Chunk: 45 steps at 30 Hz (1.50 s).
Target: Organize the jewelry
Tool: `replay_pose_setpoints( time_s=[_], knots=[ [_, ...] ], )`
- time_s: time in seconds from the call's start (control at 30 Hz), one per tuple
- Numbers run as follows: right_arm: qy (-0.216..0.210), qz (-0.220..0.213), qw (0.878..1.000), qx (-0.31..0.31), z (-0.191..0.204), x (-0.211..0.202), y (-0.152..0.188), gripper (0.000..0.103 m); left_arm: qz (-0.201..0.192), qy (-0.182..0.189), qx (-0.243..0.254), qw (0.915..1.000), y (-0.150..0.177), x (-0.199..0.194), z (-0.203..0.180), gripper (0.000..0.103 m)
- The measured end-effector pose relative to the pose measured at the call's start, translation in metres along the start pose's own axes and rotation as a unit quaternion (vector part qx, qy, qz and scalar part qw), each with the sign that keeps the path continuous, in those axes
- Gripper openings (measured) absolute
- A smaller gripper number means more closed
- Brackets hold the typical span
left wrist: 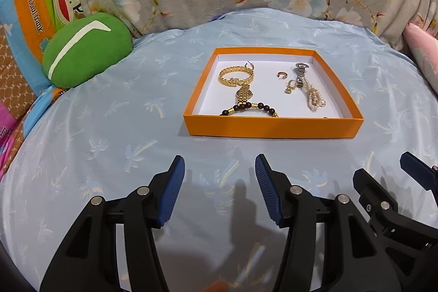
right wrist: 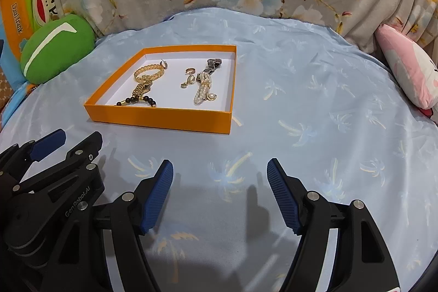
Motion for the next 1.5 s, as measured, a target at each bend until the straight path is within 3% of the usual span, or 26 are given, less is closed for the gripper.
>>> replay_pose_setpoints(
  time_s=[1.5],
  knots=[
    [-0.001, 0.005, 1.000, -0.001, 0.0002, 0.0028, 0.0024, 0.072, 0.001, -0.016, -0.011, 0.9998, -0.0001, 0.0013, 0.0065, 0.062]
  ],
)
Point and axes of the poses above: each gripper's, at about its wrist camera, not at the fingertips, and x roughly the way its jaws point, z to its left, y to its underside, the point moved 7 cm from there along x, roughly the way its jaws point, and after that the axes turned 8 degrees about -x, right-handed, at the moved point
